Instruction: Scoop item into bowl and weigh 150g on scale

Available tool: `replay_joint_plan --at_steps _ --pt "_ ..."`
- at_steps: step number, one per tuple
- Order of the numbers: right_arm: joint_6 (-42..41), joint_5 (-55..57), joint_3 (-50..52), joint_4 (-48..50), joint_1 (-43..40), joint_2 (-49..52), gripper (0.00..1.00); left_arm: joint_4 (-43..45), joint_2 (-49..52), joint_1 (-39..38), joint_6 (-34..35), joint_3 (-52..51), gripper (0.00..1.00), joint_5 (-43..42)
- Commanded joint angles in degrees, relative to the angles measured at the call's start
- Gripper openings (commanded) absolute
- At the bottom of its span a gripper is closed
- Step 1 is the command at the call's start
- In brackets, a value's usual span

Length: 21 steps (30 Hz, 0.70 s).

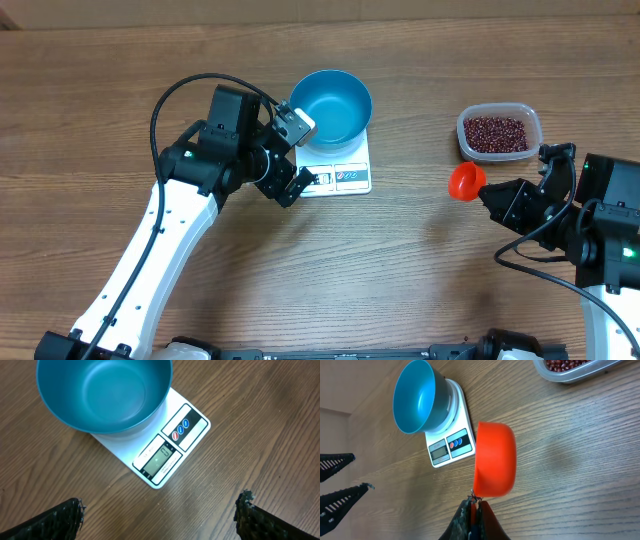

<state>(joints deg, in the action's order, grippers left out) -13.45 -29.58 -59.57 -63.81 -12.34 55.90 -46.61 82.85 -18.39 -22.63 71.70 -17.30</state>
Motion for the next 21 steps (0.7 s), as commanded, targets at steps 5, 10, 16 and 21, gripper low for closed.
replay_joint_plan --at_steps 5,10,16,21 --pt "0.44 0.20 -1.53 0.22 -0.22 -0.15 0.04 0.76 0.33 -0.26 -0.48 -0.35 0.99 2.36" --pt "0.44 0.22 -1.53 0.22 -0.22 -0.15 0.04 1.55 0.31 -0.26 -0.48 -0.35 1.00 2.47" --pt "0.44 0.22 -1.53 0.22 -0.22 -0.15 0.04 1.51 0.31 -0.28 -0.50 -0.35 1.00 2.47" --pt "0.44 0.22 -1.53 0.24 -0.22 -0.15 0.04 1.14 0.31 -0.26 -0.48 -0.35 0.99 2.69"
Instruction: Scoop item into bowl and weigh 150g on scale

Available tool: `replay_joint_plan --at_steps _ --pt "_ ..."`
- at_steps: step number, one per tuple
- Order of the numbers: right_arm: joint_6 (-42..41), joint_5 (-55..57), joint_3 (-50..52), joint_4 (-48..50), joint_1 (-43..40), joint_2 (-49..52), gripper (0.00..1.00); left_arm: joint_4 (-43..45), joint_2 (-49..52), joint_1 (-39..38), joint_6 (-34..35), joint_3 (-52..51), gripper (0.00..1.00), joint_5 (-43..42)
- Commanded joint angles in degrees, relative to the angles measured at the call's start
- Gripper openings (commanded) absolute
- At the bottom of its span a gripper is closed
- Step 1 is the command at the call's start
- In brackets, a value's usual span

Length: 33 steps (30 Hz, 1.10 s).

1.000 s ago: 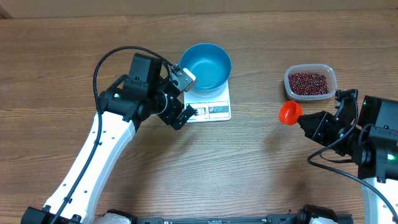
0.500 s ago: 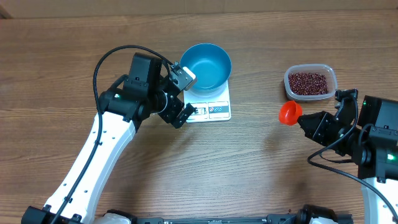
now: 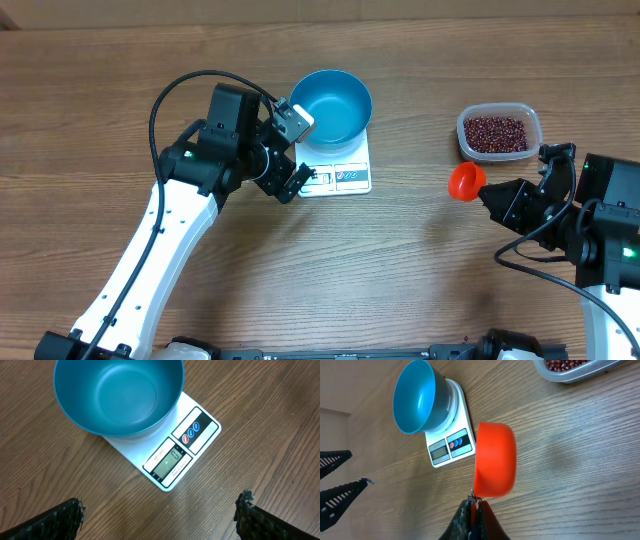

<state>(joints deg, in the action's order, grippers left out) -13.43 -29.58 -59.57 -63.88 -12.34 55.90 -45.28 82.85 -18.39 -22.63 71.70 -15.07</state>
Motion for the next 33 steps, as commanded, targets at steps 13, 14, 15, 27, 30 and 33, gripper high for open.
replay_joint_plan --at_steps 13,14,15,27,30,33 --pt "0.44 0.22 -1.53 0.28 -0.22 -0.15 0.04 -1.22 0.31 -0.26 -5.75 -0.35 1.00 1.09" --pt "0.44 0.22 -1.53 0.28 -0.22 -0.15 0.04 -1.22 0.31 -0.26 -5.79 -0.35 1.00 1.05" --pt "0.44 0.22 -1.53 0.28 -0.22 -0.15 0.04 -1.22 0.31 -0.26 -6.25 -0.35 0.99 0.81" --pt "0.44 0.24 -1.53 0.28 -0.22 -0.15 0.04 -2.71 0.31 0.66 -11.69 -0.35 0.99 -4.13" --pt "0.44 0.22 -1.53 0.28 -0.22 -0.15 0.04 -2.64 0.31 1.46 -11.72 -0.35 0.99 -4.96" --pt "0.44 0.24 -1.53 0.31 -0.22 -0.15 0.04 -2.54 0.31 2.40 -11.69 -0.35 1.00 -5.55"
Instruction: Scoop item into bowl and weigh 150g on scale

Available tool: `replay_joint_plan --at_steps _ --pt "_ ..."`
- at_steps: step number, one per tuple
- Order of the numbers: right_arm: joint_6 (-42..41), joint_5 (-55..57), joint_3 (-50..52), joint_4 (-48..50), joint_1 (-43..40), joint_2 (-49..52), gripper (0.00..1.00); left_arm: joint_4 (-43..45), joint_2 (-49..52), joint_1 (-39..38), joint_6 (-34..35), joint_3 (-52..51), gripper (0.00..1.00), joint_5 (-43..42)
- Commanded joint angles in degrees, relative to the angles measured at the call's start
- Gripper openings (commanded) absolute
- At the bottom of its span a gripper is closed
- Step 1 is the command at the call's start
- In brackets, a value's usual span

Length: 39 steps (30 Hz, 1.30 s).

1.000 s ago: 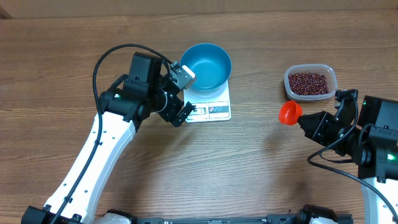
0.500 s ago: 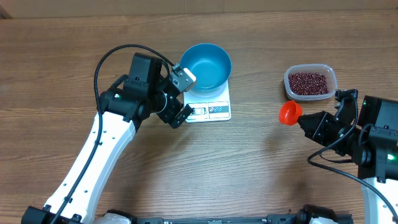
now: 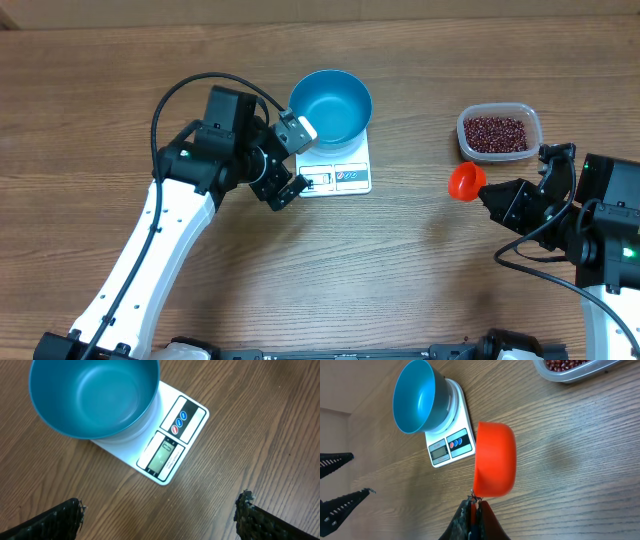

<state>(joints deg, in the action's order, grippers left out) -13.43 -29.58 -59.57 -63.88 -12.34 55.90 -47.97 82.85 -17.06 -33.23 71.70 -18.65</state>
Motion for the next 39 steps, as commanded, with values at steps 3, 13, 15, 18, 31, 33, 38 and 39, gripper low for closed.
replay_joint_plan --at_steps 3,13,15,18,31,33,38,39 --pt "0.44 0.24 -1.53 0.31 -0.22 -0.15 0.04 0.11 0.31 1.77 -1.11 -0.35 1.00 -2.21" --pt "0.44 0.24 -1.53 0.31 -0.22 -0.15 0.04 0.02 0.31 1.77 -2.86 -0.35 1.00 -4.74" --pt "0.44 0.24 -1.53 0.31 -0.22 -0.15 0.04 0.15 0.31 1.77 -2.82 -0.35 0.99 -4.48" --pt "0.44 0.24 -1.53 0.28 -0.22 -0.15 0.04 0.26 0.31 1.77 -2.82 -0.35 1.00 -3.43" --pt "0.42 0.22 -1.53 0.31 -0.22 -0.15 0.04 0.15 0.31 1.77 0.74 -0.35 0.99 -3.48" --pt "0.44 0.22 -1.53 0.31 -0.22 -0.15 0.04 0.22 0.31 1.70 0.70 -0.35 1.00 -3.45" --pt "0.44 0.22 -1.53 0.31 -0.22 -0.15 0.04 0.20 0.31 1.70 0.70 -0.35 1.00 -3.45" --pt "0.44 0.22 -1.53 0.33 -0.22 -0.15 0.04 0.22 0.31 1.70 0.72 -0.35 0.99 -3.48"
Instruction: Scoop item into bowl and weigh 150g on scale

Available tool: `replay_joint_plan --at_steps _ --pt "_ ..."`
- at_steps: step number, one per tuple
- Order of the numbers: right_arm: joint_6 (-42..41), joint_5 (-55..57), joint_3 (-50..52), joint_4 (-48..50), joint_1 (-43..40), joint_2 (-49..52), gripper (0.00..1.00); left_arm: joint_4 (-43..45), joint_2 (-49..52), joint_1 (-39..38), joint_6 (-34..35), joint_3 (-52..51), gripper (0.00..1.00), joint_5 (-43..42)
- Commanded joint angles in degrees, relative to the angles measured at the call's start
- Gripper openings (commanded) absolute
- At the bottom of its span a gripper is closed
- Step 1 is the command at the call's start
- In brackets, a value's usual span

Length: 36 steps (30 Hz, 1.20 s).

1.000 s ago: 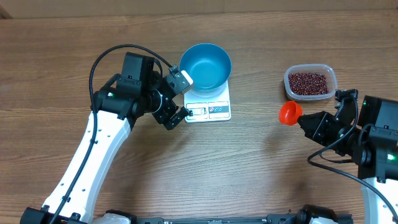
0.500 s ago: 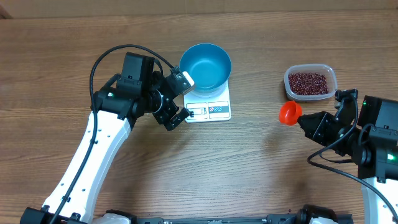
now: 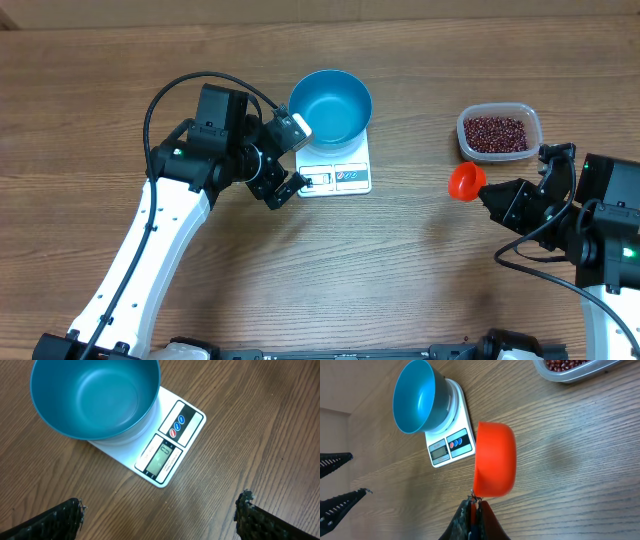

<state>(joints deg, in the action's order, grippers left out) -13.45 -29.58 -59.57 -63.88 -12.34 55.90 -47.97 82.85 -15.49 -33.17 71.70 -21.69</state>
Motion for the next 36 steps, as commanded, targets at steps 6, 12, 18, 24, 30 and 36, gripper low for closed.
replay_joint_plan --at_steps 6,12,18,24,30,36 --pt "0.46 0.22 -1.53 0.35 -0.22 -0.15 0.04 0.24 0.31 0.11 3.89 -0.35 0.99 -0.39" --pt "0.44 0.22 -1.53 0.33 -0.22 -0.15 0.04 0.63 0.31 0.11 4.04 -0.35 1.00 -0.37" --pt "0.39 0.22 -1.53 0.28 -0.22 -0.15 0.04 0.61 0.31 0.11 4.02 -0.35 0.99 -0.37" --pt "0.11 2.01 -4.90 -1.46 -0.22 2.25 0.04 0.61 0.31 0.11 4.02 -0.35 1.00 -0.37" --pt "1.99 6.95 -18.75 -6.80 -0.22 9.97 0.04 0.61 0.31 0.11 4.02 -0.35 1.00 -0.37" --pt "5.51 14.67 -34.53 -10.45 -0.22 21.40 0.04 0.61 0.31 0.11 4.02 -0.35 1.00 -0.37"
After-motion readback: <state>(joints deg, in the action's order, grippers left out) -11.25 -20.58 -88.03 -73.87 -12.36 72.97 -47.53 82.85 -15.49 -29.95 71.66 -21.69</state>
